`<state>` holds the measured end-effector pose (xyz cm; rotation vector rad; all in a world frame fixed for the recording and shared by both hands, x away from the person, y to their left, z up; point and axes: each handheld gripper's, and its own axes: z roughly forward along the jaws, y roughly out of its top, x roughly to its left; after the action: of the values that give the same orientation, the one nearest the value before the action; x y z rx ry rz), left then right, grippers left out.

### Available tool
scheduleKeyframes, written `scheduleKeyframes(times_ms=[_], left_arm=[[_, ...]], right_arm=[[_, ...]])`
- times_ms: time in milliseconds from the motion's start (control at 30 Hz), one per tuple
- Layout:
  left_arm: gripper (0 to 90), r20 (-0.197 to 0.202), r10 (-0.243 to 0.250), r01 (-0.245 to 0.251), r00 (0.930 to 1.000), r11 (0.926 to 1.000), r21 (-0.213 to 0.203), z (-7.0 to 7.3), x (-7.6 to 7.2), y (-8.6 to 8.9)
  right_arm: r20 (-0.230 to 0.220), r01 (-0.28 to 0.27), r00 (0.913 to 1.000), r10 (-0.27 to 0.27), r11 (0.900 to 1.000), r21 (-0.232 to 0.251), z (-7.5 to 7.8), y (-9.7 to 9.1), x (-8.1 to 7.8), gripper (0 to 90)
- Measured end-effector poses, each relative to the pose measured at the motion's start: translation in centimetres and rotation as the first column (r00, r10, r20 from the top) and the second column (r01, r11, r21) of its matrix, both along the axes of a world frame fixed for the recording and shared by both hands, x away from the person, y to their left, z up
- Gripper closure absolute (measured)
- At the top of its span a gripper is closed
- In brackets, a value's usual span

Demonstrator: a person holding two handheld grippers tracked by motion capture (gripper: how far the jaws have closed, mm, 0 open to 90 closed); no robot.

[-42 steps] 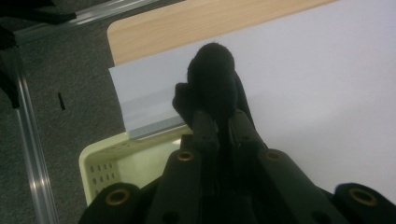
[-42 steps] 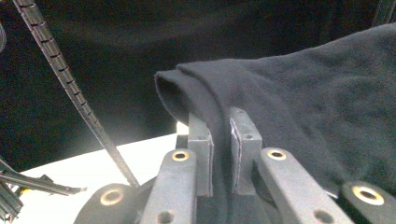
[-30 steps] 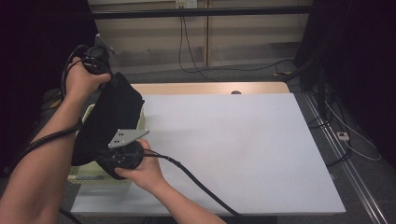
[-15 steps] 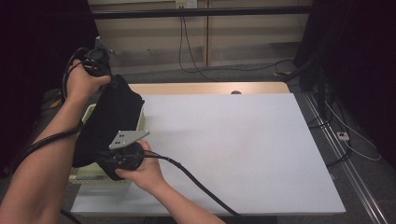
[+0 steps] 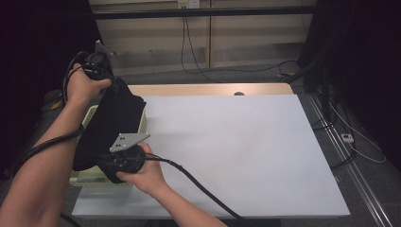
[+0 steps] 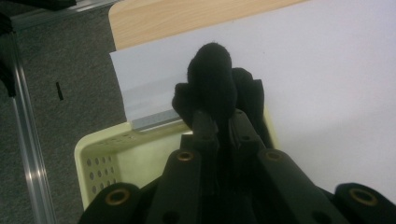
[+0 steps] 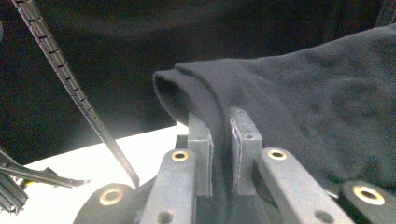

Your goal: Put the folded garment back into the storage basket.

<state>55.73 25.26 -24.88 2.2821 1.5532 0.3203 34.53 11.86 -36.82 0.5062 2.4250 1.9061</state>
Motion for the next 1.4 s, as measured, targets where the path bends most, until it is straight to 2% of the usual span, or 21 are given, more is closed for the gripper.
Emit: scheduleKeyframes(times_ms=[133, 200, 267, 1400], left_arm=[[84.1, -0.002, -0.009, 0.009, 1.0, 0.9999, 0.005, -0.1, 0.0, 0.1], [84.0, 0.002, 0.004, -0.004, 1.0, 1.0, -0.004, -0.3, 0.0, 0.1], [84.0, -0.005, 0.0, 0.0, 1.0, 1.0, 0.005, -0.4, 0.0, 0.2], [83.9, -0.001, 0.022, -0.022, 0.9998, 0.9996, -0.015, -1.9, 0.2, 1.8]], right_arm=[[0.002, 0.002, 1.0, -0.002, 1.0, -0.007, -0.1, 0.1, 0.0, 81.2], [-0.001, 0.002, 1.0, -0.002, 1.0, -0.008, -0.2, 0.2, 0.0, 81.2], [-0.003, 0.002, 1.0, -0.002, 0.9999, -0.01, -0.2, 0.2, 0.0, 81.1], [-0.008, 0.005, 1.0, -0.005, 0.9993, -0.036, -1.0, 1.0, 0.5, 80.8]])
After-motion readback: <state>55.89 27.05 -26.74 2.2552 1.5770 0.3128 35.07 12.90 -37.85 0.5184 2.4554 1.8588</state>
